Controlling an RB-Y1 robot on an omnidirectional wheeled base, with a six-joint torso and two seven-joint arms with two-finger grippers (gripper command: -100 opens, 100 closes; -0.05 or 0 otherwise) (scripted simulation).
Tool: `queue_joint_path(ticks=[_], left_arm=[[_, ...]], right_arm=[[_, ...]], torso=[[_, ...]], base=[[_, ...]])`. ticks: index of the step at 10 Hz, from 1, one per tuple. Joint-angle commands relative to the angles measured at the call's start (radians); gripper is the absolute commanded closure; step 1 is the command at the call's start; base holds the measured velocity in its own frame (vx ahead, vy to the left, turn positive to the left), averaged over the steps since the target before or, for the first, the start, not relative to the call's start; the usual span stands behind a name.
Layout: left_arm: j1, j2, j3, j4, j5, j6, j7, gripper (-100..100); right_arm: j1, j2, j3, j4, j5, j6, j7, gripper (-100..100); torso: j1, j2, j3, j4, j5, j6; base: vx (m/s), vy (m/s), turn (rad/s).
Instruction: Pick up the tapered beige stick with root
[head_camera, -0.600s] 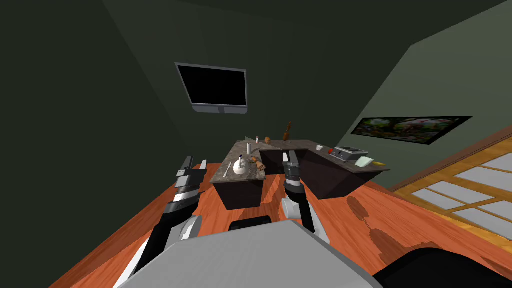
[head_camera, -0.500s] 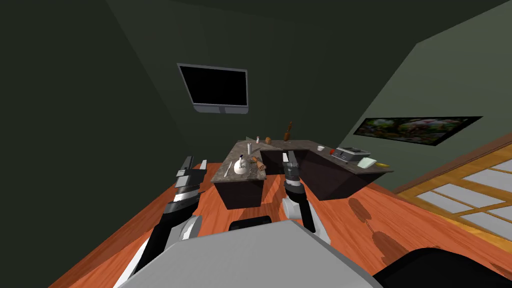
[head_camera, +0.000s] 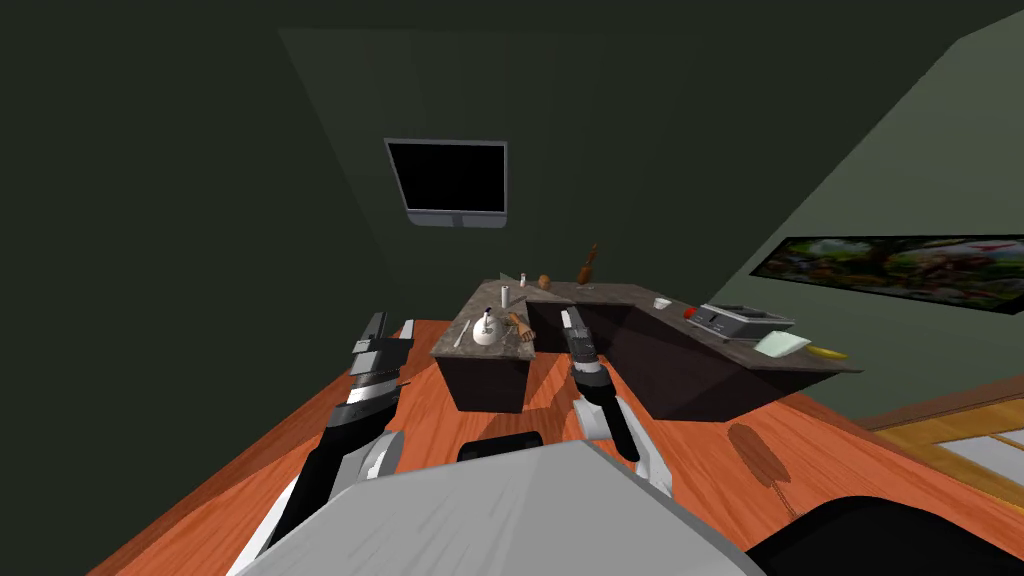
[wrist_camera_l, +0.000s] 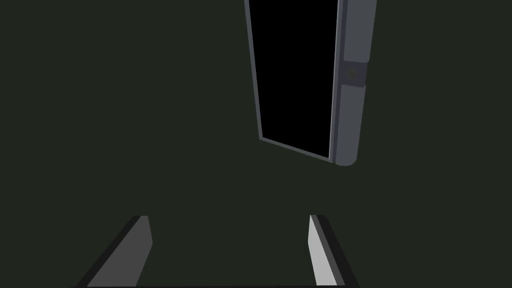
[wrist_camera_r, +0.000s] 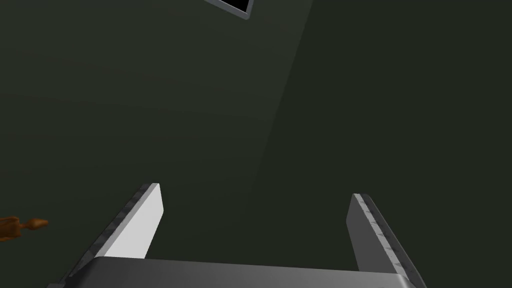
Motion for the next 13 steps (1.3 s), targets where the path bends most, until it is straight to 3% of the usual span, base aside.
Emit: queue_joint_path(ticks=[1,3,5,6,10,11,13], left_arm=[[0.0,0.0,0.0,0.0,0.0,0.0,0.0,0],[0.0,0.0,0.0,0.0,0.0,0.0,0.0,0],[0.0,0.0,0.0,0.0,0.0,0.0,0.0,0],[0.0,0.0,0.0,0.0,0.0,0.0,0.0,0],[0.0,0.0,0.0,0.0,0.0,0.0,0.0,0],[0.0,0.0,0.0,0.0,0.0,0.0,0.0,0],[0.0,0.0,0.0,0.0,0.0,0.0,0.0,0]], right_arm=[[-0.008,-0.05,-0.012,0.035,0.021,0.007,-0.02,-100],[-0.015,-0.097,-0.021,0.063,0.037,0.011,-0.036,-100],[-0.032,-0.163,-0.038,0.125,0.075,0.017,-0.072,-100],[-0.032,-0.179,-0.038,0.125,0.075,0.017,-0.072,-100],[-0.064,-0.3,-0.059,0.234,0.146,0.018,-0.135,-100],[-0.064,-0.31,-0.059,0.234,0.146,0.018,-0.135,-100],[-0.089,-0.381,-0.066,0.309,0.203,0.013,-0.182,-100]], torso=[[0.0,0.0,0.0,0.0,0.0,0.0],[-0.003,0.0,0.0,0.0,-0.001,0.0],[0.0,-0.001,-0.001,0.0,0.0,0.0],[-0.003,-0.001,-0.001,0.0,-0.001,0.0],[-0.003,-0.002,-0.001,0.0,-0.001,0.001],[-0.001,-0.001,-0.001,0.0,0.0,0.0],[0.0,-0.003,-0.001,-0.001,0.0,0.0]], base=[[-0.027,-0.092,0.341],[-0.02,-0.098,0.225],[-0.019,-0.084,0.334],[-0.02,-0.101,0.165],[-0.028,-0.091,0.275],[-0.027,-0.053,0.174],[-0.019,-0.072,0.384]])
